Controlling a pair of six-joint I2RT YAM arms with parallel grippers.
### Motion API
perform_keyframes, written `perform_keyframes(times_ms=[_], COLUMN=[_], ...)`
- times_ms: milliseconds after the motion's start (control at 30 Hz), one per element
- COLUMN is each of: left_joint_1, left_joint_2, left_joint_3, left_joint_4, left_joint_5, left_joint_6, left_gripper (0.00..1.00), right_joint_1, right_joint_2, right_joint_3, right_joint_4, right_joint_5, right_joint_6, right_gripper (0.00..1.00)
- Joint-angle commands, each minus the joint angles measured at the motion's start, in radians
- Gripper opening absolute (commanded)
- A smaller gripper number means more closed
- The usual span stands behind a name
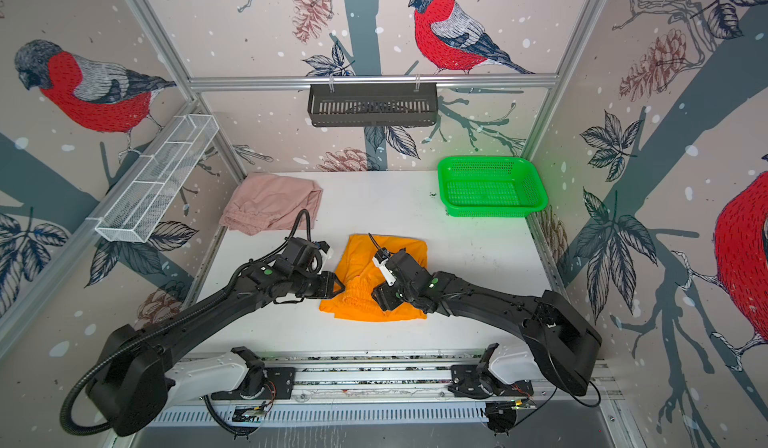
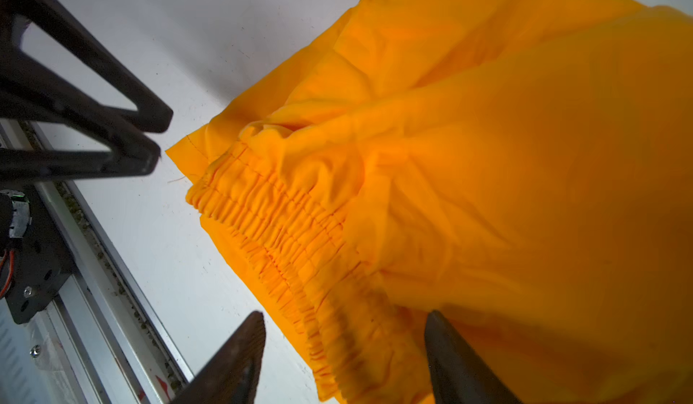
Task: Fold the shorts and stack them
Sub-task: 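Lower the folded edge onto the orange shorts with both grippers and flatten it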
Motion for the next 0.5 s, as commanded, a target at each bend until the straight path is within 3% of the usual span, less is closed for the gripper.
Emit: perform_keyframes(times_ms=[0,200,467], left_joint_1=[0.003,0.003,0.003], left_joint_2=[0.028,0.131,0.252], left_joint_3=[0.052,0.128,0.146], left_joint_4=[0.042,0.099,0.195], left_joint_5=[-0.009,-0.013,0.018], left_joint_6=[0.042,0.099,0.113], left_gripper=[0.44,0.38,0.34], right_joint_1=[0.016,0.062,0.116], right_joint_2=[0.017,0.042,0.082], right_joint_3=[0.001,0.027,0.023], right_joint_4=[-0.039,-0.125,-0.141], right_joint_5=[0.070,0.187,0.274], right_joint_6=[-0.040,-0.132,-0.160], right_gripper=[0.73,0.73,0.71])
